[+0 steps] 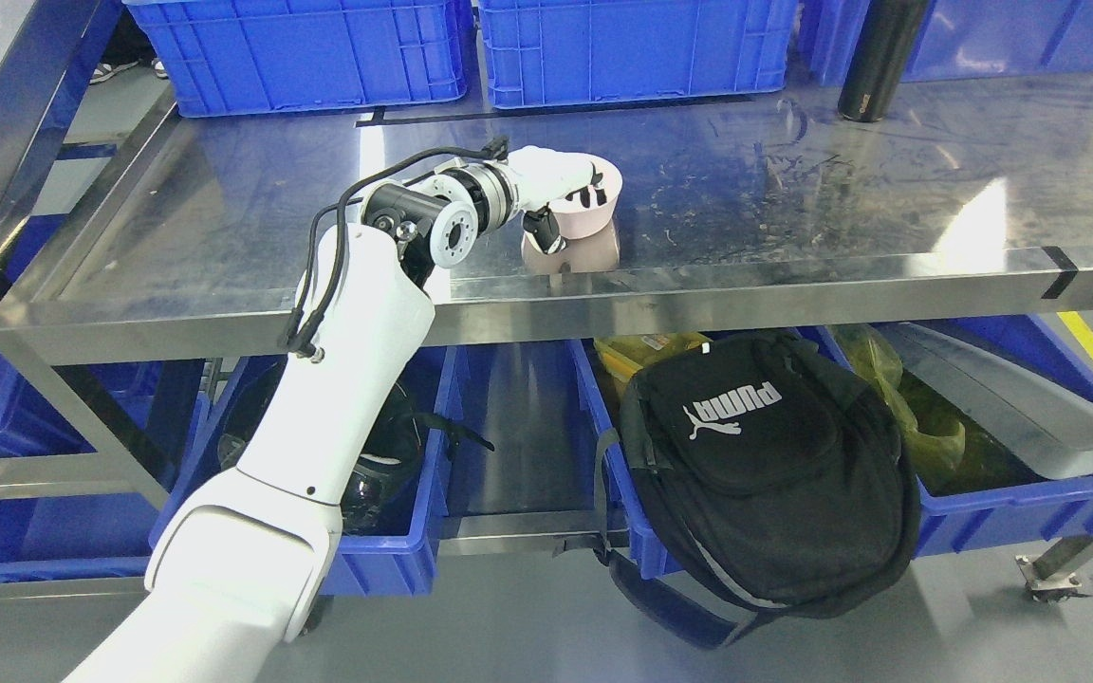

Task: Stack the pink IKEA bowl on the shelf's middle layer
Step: 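Close the left hand fingers around the pink bowl's rim, then lift the pink bowl off the shelf with the left hand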

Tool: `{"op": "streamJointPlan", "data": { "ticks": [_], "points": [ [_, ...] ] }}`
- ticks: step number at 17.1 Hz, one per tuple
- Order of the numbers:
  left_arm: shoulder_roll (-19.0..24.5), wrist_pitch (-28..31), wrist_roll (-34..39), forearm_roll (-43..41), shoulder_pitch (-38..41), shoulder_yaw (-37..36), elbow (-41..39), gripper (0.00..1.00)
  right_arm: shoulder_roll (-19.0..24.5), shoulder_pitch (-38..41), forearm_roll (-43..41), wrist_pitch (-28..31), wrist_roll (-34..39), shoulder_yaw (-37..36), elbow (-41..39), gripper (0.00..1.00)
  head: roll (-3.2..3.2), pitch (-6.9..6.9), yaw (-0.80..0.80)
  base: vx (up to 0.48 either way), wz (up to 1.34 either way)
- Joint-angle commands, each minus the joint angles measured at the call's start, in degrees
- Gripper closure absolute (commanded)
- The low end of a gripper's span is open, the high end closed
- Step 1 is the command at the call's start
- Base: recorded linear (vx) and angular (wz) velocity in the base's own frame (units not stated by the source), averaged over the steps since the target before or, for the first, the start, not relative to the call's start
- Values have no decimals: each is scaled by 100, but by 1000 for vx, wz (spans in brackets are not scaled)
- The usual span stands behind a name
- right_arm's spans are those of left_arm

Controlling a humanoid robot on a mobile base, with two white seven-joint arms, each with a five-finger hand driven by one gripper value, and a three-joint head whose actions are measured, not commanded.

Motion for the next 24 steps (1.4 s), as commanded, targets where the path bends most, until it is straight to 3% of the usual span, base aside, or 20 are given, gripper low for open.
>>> {"op": "streamJointPlan", "data": {
  "ticks": [1,7,9,12,13,14,16,18,21,24],
  "points": [
    [-58,-157,12,-46,-300,172,915,59,-100,132,0,5,2,0,-100,0,0,0,0,0,0],
    [-58,-245,12,-46,-441,155,1329,63,-100,132,0,5,2,0,-100,0,0,0,0,0,0],
    [-58,-254,21,-37,-441,111,1434,58,-100,132,0,5,2,0,-100,0,0,0,0,0,0],
    [-58,-246,73,-37,-441,67,1531,42,-100,132,0,5,2,0,-100,0,0,0,0,0,0],
    [-58,-254,82,-37,-441,49,1531,42,-100,132,0,5,2,0,-100,0,0,0,0,0,0],
    [-58,-254,74,-37,-450,58,1540,44,-100,132,0,5,2,0,-100,0,0,0,0,0,0],
    [-58,-342,12,-37,-441,128,1540,62,-100,132,0,5,2,0,-100,0,0,0,0,0,0],
    [-58,-386,-84,-2,-450,207,1540,73,-100,132,0,5,2,0,-100,0,0,0,0,0,0],
    [-58,-1060,-102,147,-432,575,1531,95,-100,132,0,5,2,0,-100,0,0,0,0,0,0],
    [-58,-1423,-32,226,-423,1189,1304,99,-100,132,0,5,2,0,-100,0,0,0,0,0,0]
  ]
}}
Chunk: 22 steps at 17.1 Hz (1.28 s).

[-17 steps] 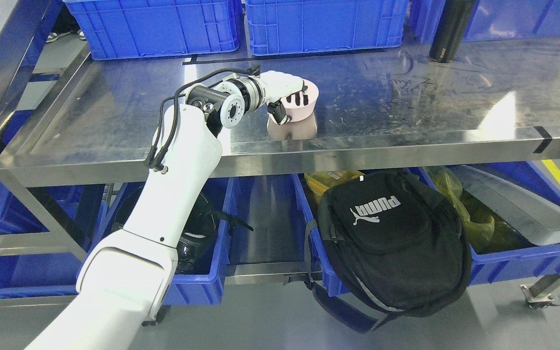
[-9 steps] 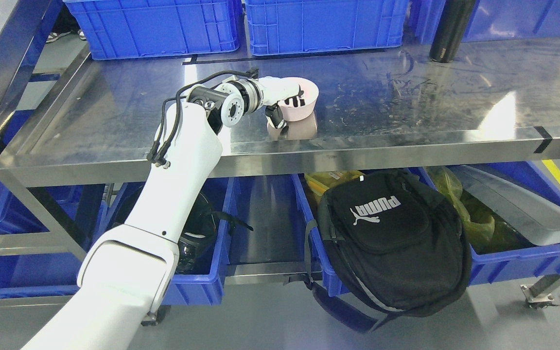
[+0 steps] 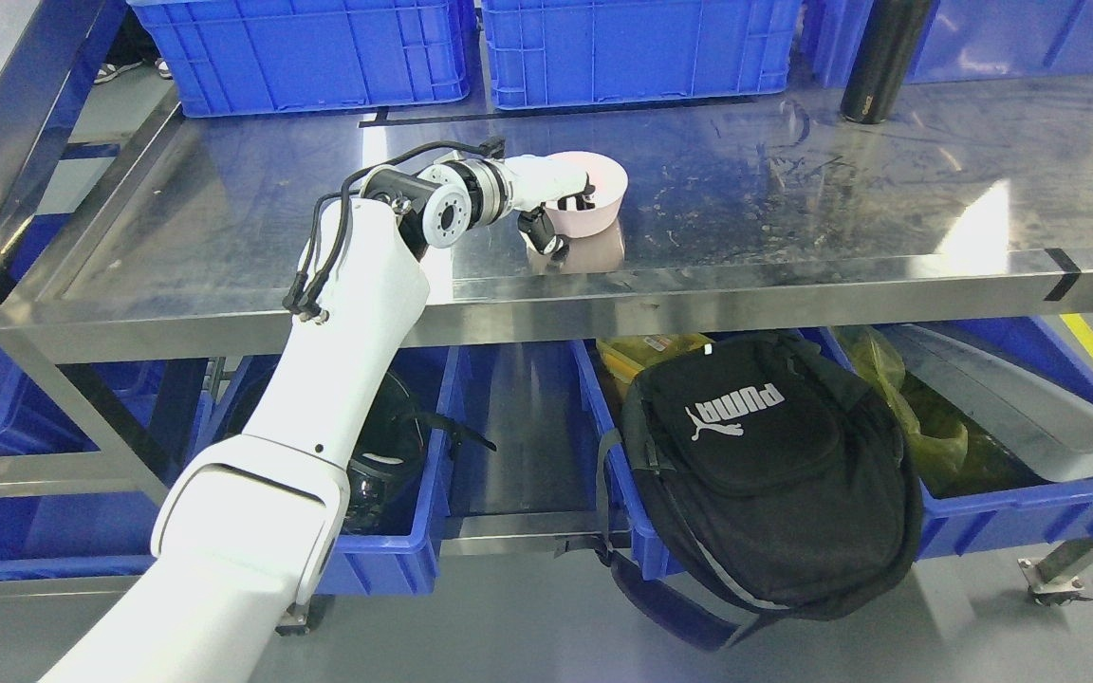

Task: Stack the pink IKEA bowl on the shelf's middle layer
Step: 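Lift the pink bowl off the shelf with the left hand, then hold the pink bowl in the left hand while driving to the other shelf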

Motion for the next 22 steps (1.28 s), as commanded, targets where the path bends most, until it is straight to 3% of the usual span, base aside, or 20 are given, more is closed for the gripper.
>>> {"op": "streamJointPlan", "data": {
  "ticks": [1,5,7,9,12,17,22],
  "points": [
    [84,-320,27,287,41,1025,-221,99,-100,132,0,4,3,0,-100,0,0,0,0,5,43],
    [84,-1381,9,1640,261,1833,-486,100,-100,132,0,4,3,0,-100,0,0,0,0,-1,0],
    [84,-1489,9,1747,279,2150,-731,100,-100,132,0,4,3,0,-100,0,0,0,0,-2,-23],
    [84,-1533,-8,2368,314,2354,-1021,100,-100,132,0,4,3,0,-100,0,0,0,0,2,6],
    [84,-1603,-26,3152,629,2310,-1565,100,-100,132,0,4,3,0,-100,0,0,0,0,4,11],
    [84,-2957,-184,3698,1884,1915,-2743,100,-100,132,0,4,3,0,-100,0,0,0,0,1,88],
    [84,-2957,-175,3690,2494,1528,-3105,100,-100,132,0,4,3,0,-100,0,0,0,0,-35,813]
  ]
}}
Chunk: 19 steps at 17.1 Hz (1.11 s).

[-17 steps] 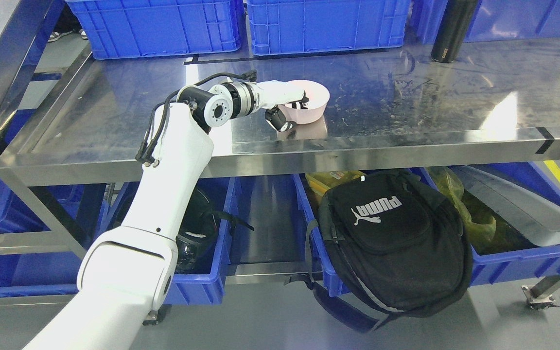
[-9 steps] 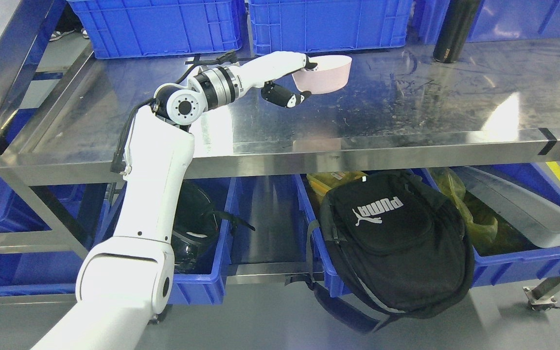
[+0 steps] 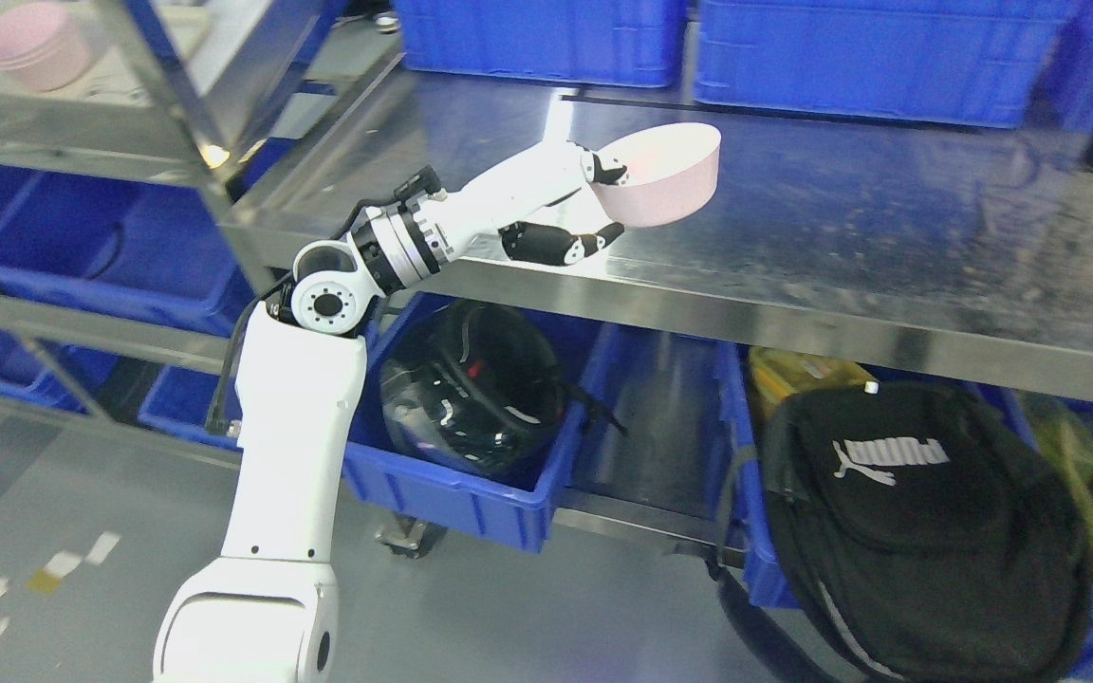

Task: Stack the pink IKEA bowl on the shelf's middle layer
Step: 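Hold the pink bowl in the left hand while driving to the other shelf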

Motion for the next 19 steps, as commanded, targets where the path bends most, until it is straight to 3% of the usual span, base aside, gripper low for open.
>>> {"op": "streamJointPlan", "data": {
  "ticks": [1,6,13,19],
  "points": [
    [99,-71,-13,202,683,-251,-1162,100,-100,132,0,5,6,0,-100,0,0,0,0,-49,1053],
    [99,-71,-163,185,832,-682,-1241,99,-100,132,0,5,6,0,-100,0,0,0,0,-29,1295],
    [99,-71,-136,185,982,-709,-1285,99,-100,132,0,5,6,0,-100,0,0,3,0,34,1483],
    [99,-71,-128,185,1079,-718,-1285,98,-100,132,0,5,6,0,-100,0,0,3,0,93,816]
  ]
}}
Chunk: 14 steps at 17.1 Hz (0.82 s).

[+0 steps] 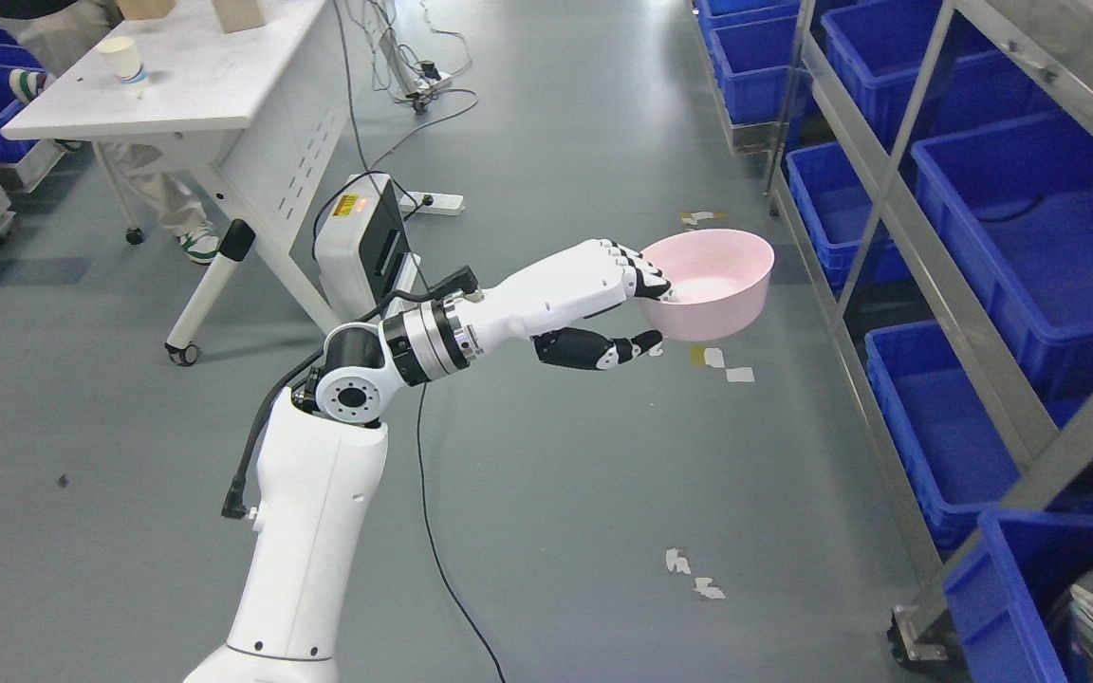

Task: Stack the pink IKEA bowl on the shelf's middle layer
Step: 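Hold the pink bowl in the left hand while driving to the other shelf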

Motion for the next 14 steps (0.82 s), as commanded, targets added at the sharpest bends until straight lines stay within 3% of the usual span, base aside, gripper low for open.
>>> {"op": "streamJointPlan", "data": {
  "ticks": [1,14],
  "points": [
    [100,1,13,3,91,-138,-192,98,-100,133,0,5,-1,0,-100,0,0,0,0,128,391],
    [100,1,31,3,117,-121,-192,97,-100,133,0,5,-1,0,-100,0,0,0,0,284,28]
  ]
}}
